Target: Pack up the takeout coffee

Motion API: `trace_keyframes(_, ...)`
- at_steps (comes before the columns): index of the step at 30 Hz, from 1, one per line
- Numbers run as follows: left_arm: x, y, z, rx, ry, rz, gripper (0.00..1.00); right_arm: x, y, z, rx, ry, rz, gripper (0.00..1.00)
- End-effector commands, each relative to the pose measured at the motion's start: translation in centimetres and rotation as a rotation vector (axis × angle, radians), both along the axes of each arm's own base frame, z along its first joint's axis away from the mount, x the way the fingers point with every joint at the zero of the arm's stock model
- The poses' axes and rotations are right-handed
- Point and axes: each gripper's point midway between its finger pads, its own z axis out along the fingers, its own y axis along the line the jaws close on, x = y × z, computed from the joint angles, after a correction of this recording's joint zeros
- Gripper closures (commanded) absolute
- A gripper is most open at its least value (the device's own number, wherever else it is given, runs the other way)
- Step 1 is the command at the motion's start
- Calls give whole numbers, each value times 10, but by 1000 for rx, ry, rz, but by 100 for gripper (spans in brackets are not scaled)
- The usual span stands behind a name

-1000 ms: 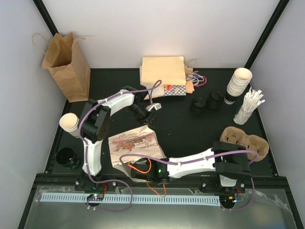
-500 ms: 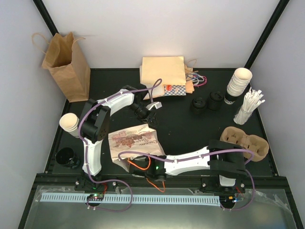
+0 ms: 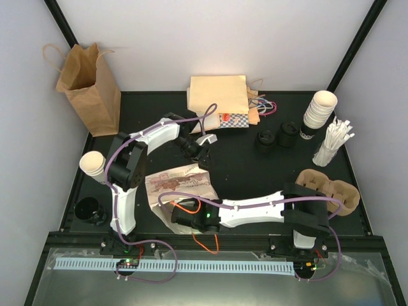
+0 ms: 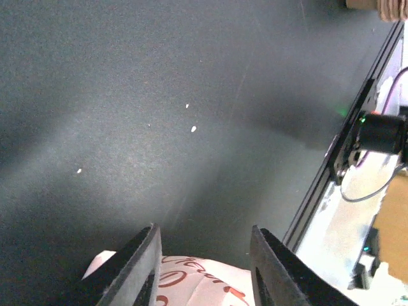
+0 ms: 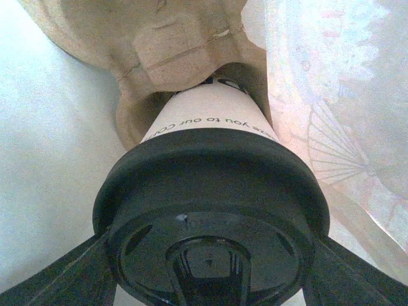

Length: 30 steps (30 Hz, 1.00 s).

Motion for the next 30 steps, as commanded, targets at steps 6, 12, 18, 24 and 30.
trace_keyframes(6,18,-23,62,-77,-52,31,38,-23,-44,-15,-151,271,-53,54)
trace_keyframes(12,52,-26,117,-133,-179,96,12,-35,-48,-6,-181,358,-68,56)
trace_keyframes(18,80,-1,168,-182,-292,220,10,-49,-52,12,-172,454,-119,56)
trace_keyframes(24,68,17,191,-195,-325,238,11,-71,-58,25,-188,594,-179,56)
trace_keyframes(30,57,41,213,-186,-394,296,11,-79,-55,32,-192,658,-229,54)
